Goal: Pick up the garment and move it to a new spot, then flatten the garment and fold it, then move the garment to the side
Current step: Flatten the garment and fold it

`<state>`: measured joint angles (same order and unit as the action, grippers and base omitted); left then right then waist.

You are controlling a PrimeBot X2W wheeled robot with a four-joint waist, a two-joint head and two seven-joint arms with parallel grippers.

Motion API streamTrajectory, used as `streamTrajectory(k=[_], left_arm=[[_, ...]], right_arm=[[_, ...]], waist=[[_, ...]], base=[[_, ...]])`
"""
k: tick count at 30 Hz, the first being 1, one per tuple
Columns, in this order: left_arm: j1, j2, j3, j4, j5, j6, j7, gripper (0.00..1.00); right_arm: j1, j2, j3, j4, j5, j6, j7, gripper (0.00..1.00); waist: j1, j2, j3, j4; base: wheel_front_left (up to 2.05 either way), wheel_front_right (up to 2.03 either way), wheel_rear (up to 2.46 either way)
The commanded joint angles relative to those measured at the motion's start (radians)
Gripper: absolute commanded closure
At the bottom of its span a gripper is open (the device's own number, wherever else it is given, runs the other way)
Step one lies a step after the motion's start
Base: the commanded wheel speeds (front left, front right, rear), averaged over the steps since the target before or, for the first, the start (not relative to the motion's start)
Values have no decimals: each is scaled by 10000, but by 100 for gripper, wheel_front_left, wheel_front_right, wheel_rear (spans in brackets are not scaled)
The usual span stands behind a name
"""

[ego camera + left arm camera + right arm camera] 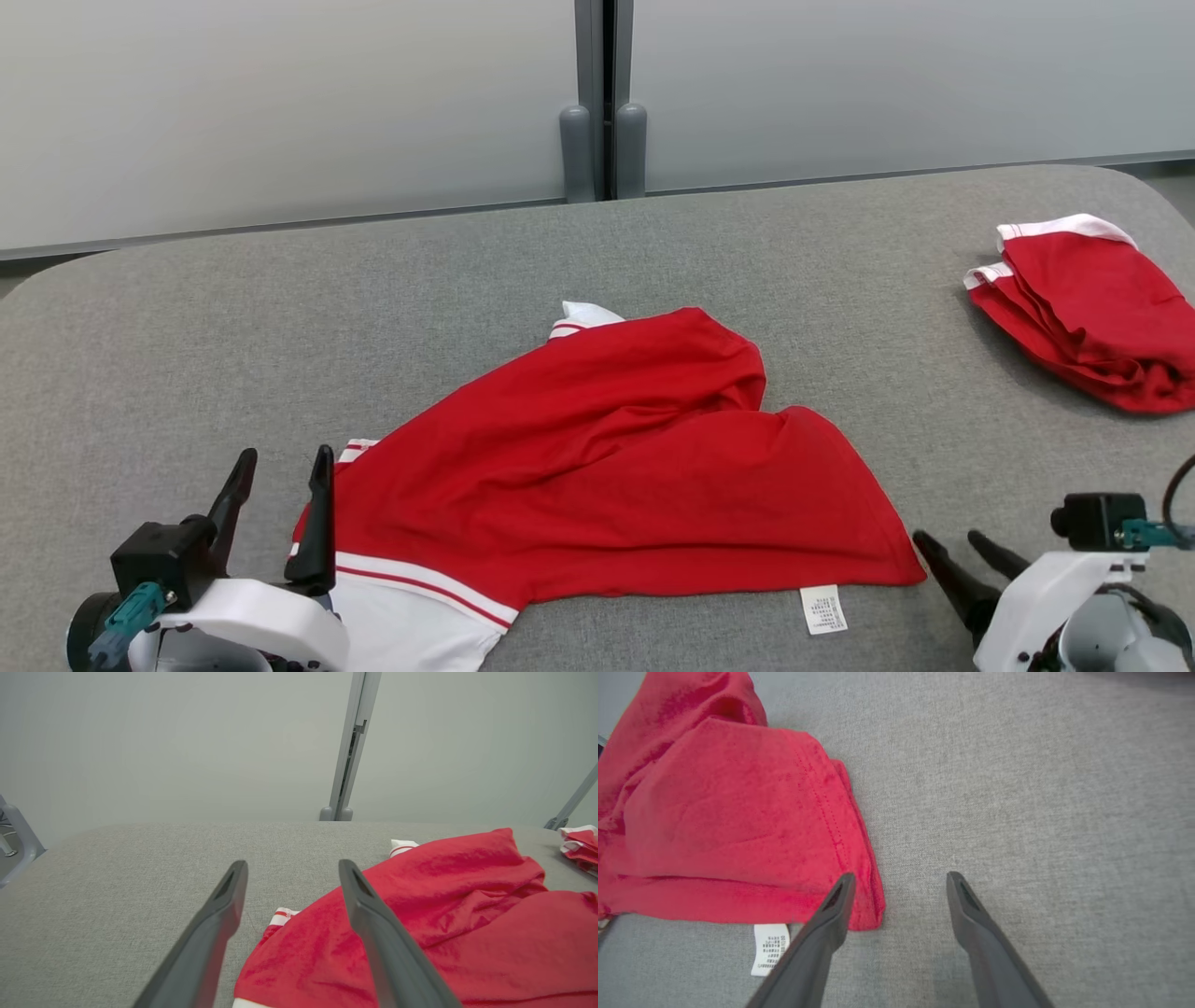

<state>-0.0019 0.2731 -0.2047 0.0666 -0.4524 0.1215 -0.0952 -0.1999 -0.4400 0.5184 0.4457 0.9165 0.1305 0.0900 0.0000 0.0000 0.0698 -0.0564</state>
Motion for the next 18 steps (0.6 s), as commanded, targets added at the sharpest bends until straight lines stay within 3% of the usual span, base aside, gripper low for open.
streamTrajectory(k=[1,11,18], left_arm=[[-88,85,36,-31,-12,15,-125,0],[-162,290,146,-564,401,-66,-1146,0],[198,127,539,-643,479,513,-1480,0]], right_arm=[[-14,-48,-106,-128,-83,5,-114,0],[-231,5,-1504,-2036,-633,4,-1808,0],[-271,340,-2328,-2929,-2407,5,-3219,0]], waist=[[0,0,-2,11],[0,0,-173,89],[0,0,-494,167]], base=[[0,0,0],[0,0,0],[0,0,0]])
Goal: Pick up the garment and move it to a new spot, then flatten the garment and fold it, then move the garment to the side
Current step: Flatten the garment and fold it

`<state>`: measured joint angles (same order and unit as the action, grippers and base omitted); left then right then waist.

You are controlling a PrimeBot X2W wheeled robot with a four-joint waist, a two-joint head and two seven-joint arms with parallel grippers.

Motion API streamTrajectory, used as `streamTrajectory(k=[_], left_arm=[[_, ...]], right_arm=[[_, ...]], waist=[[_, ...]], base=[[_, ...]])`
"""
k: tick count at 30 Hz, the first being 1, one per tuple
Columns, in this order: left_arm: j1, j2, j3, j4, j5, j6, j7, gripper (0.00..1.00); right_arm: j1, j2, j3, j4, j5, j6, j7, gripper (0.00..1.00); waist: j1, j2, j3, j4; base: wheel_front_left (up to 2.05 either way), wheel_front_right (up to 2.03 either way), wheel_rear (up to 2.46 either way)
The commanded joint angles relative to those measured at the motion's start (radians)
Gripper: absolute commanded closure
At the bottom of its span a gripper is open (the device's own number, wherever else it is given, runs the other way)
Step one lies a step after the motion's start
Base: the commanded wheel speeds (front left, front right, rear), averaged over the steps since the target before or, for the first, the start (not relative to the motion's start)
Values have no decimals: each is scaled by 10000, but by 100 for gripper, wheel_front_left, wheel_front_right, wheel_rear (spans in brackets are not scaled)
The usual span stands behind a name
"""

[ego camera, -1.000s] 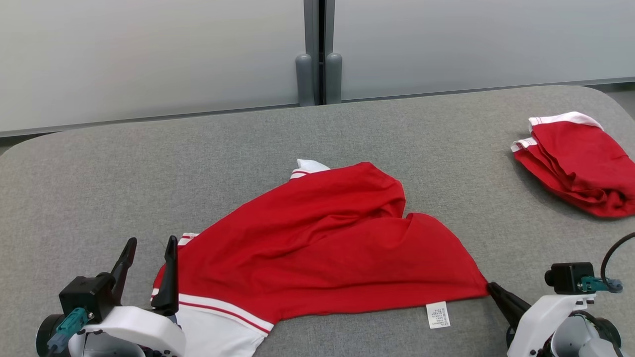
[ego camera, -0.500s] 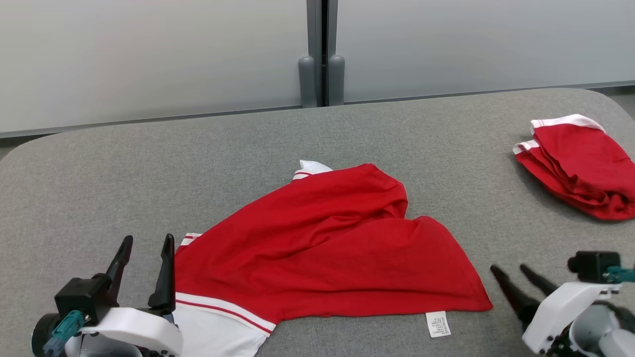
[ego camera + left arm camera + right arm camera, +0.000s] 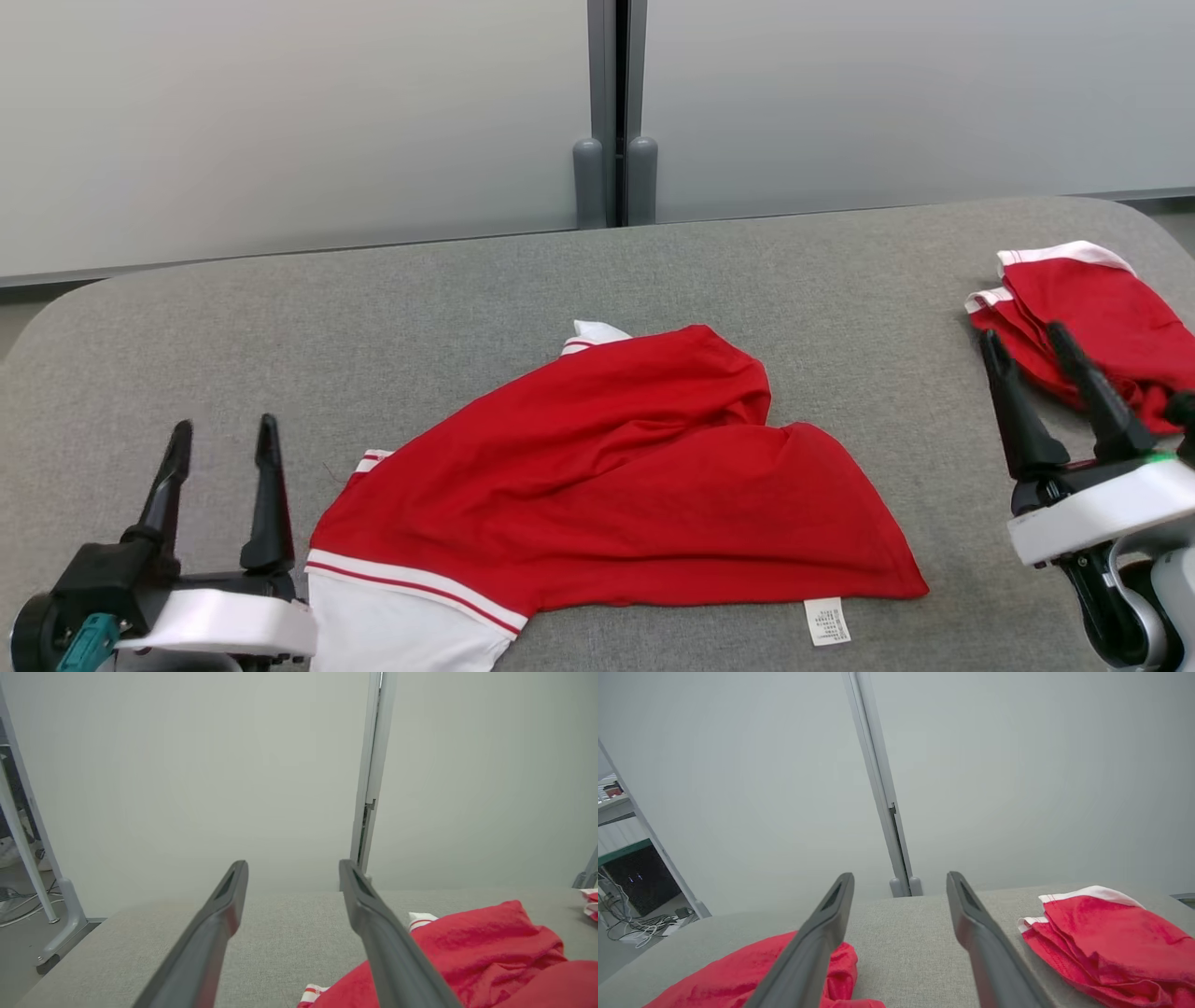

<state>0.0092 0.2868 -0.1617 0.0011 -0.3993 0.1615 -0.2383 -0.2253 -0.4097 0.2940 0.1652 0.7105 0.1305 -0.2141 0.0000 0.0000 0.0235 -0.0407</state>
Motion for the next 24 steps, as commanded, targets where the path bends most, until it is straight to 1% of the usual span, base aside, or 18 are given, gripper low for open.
streamTrajectory(k=[1,7,10,15,24], left_arm=[[119,-51,150,5,-79,179,-55,0],[380,-56,186,80,-98,245,-102,0],[489,-128,75,218,59,287,-139,0],[546,-405,-58,336,229,400,-205,0],[587,-605,-87,494,376,331,-259,0]], right_arm=[[55,118,-173,-182,-578,5,-271,0],[526,465,-505,-269,-1452,4,-459,0],[786,705,-493,-296,-1501,4,-517,0],[1069,891,-494,-81,-1664,4,-526,0],[1120,913,-398,79,-1876,4,-528,0]], waist=[[0,0,-52,17],[0,0,-162,57],[0,0,-215,49],[0,0,-285,66],[0,0,-311,86]], base=[[0,0,0],[0,0,0],[0,0,0],[0,0,0],[0,0,0]])
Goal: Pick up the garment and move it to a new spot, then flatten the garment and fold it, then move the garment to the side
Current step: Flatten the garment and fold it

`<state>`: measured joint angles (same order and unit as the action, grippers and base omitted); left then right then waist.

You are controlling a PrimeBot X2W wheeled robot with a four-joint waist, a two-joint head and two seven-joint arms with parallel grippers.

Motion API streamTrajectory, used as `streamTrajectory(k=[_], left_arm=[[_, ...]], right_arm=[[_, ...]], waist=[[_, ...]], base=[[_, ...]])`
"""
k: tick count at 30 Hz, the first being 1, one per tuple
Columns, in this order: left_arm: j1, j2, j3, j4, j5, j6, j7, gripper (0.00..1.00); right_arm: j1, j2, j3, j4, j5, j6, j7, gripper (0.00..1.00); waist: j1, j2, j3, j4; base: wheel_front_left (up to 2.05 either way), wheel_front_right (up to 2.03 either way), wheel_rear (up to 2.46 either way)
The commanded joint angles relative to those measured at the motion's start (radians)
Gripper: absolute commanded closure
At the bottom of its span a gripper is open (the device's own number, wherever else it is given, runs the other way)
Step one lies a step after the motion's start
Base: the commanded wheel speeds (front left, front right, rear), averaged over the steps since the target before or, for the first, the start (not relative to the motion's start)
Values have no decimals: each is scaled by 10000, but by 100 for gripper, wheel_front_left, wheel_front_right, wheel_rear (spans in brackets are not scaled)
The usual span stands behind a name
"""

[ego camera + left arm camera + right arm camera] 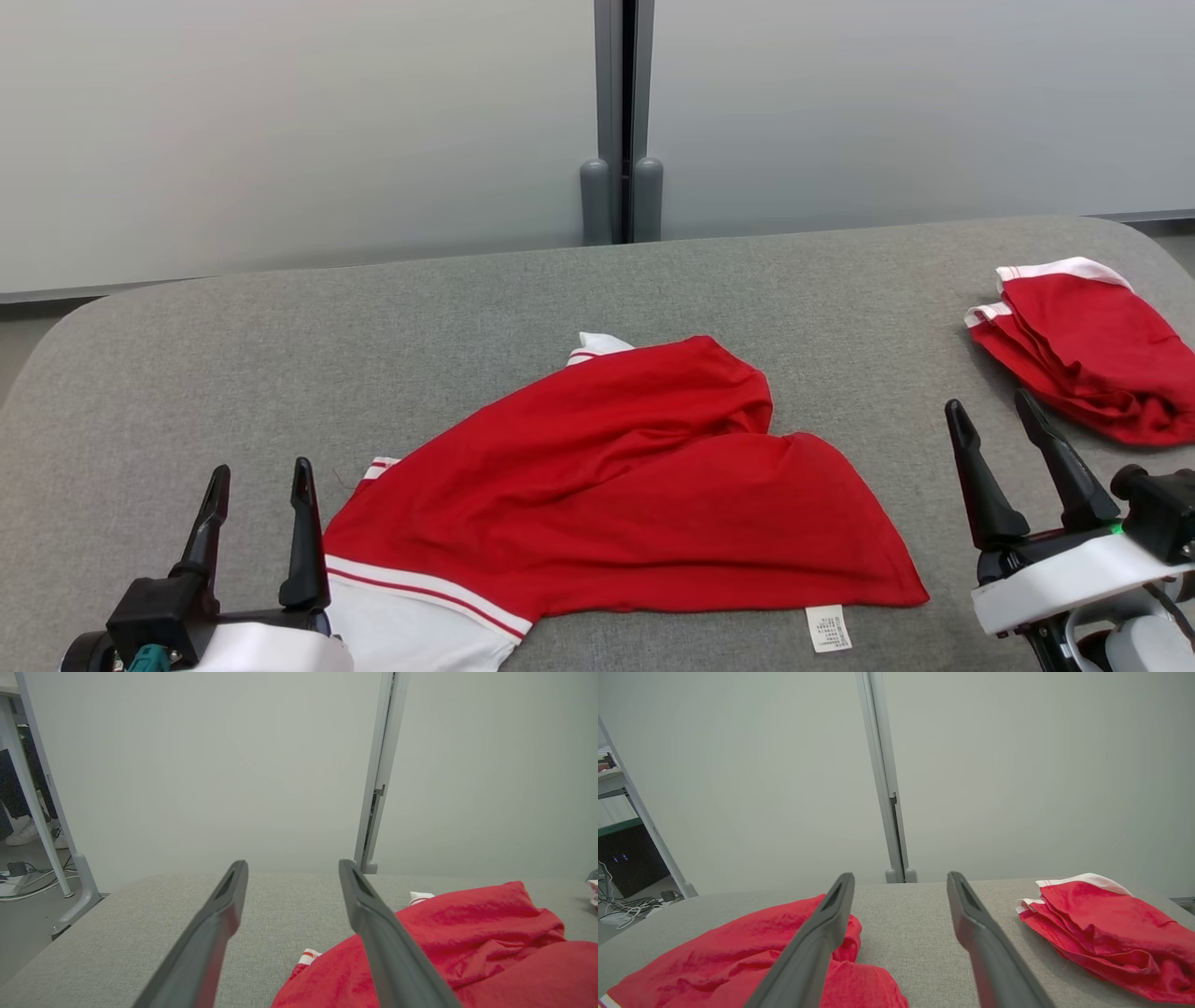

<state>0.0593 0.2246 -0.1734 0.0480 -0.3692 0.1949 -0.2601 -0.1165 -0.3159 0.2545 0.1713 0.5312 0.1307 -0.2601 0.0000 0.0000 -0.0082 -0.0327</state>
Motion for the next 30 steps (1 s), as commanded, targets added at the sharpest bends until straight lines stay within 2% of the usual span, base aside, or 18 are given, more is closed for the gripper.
streamTrajectory(k=[1,30], left_arm=[[82,10,45,42,81,-26,-44,0],[20,-123,145,157,-40,-379,-58,0]], right_arm=[[8,-23,6,30,-72,2,-68,0],[-192,-324,14,488,-35,2,-69,0]], waist=[[0,0,9,13],[0,0,59,-44]], base=[[0,0,0],[0,0,0]])
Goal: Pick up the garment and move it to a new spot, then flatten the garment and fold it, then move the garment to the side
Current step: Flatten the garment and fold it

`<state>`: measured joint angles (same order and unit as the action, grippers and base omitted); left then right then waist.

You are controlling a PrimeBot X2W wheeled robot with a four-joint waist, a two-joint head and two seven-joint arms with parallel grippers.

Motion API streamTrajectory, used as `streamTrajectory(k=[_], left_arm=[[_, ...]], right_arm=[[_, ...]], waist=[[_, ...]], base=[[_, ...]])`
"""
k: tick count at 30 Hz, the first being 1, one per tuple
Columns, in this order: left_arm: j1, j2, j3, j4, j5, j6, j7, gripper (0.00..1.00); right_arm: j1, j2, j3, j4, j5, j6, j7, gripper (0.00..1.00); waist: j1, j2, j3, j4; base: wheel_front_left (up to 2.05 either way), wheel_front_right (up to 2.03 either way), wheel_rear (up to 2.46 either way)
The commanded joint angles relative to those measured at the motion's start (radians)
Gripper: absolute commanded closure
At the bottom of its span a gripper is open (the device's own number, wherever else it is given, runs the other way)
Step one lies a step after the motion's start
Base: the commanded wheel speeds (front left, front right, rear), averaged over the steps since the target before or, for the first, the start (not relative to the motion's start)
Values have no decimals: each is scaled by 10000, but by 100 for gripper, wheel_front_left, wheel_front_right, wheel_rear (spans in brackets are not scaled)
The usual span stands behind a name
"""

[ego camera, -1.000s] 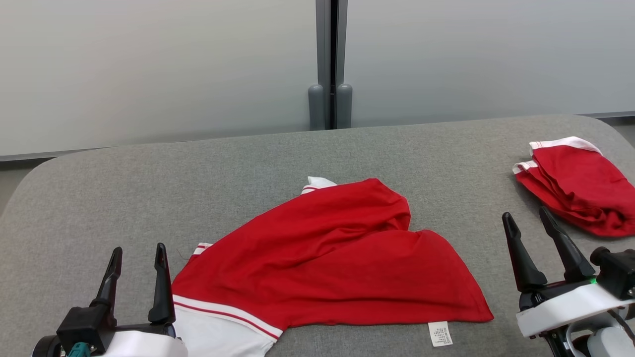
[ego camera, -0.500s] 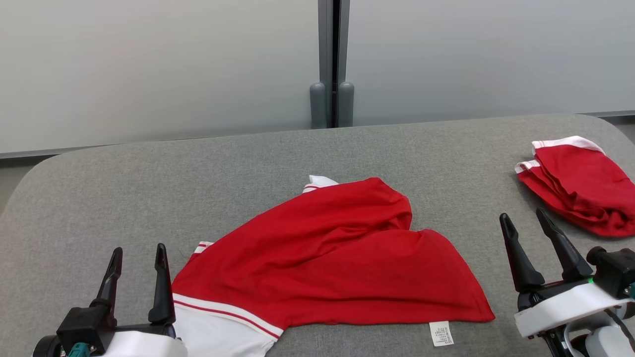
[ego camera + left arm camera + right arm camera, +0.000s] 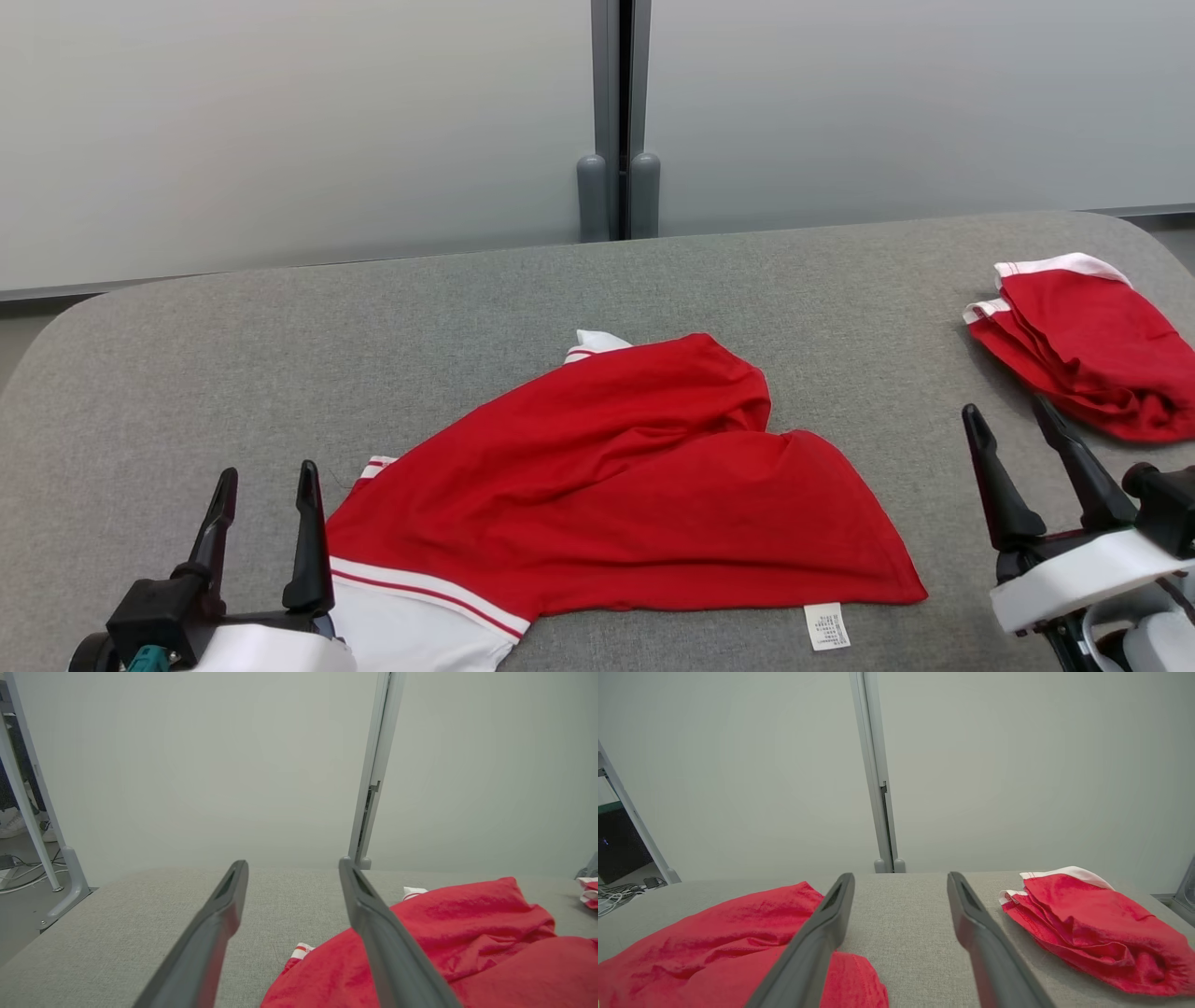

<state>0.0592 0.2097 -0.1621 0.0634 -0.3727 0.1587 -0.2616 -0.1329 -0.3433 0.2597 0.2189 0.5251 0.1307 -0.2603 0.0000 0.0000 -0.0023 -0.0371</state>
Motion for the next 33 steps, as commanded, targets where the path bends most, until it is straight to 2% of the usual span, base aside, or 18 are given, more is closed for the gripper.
streamTrajectory(k=[1,3,9,16,21,26,33], left_arm=[[48,15,45,15,-82,-38,-30,0],[151,29,39,53,-266,-89,255,0],[421,292,-136,101,-711,-39,2250,0],[1060,793,-376,-562,-1364,80,4872,0],[1455,1015,-492,-1108,-1805,89,6134,0],[1589,1136,-705,-1300,-2297,-77,7195,0],[1255,1116,-773,-1098,-2407,-51,7448,0]], right_arm=[[-9,-97,-32,113,51,2,-65,0],[12,-211,54,278,190,2,120,0],[151,-403,592,849,807,2,1331,0],[246,-365,1083,1429,1759,2,3014,0],[139,-361,1229,1587,2046,2,3628,0],[-63,-340,1249,1748,2115,2,3943,0],[-247,-290,1412,1838,2271,2,4151,0]], waist=[[0,0,2,2],[0,0,5,14],[0,0,14,73],[0,0,102,194],[0,0,313,315],[0,0,611,407],[0,0,990,489]], base=[[0,0,0],[0,0,0],[0,0,0],[0,0,0],[0,0,0],[0,0,0],[0,0,0]])
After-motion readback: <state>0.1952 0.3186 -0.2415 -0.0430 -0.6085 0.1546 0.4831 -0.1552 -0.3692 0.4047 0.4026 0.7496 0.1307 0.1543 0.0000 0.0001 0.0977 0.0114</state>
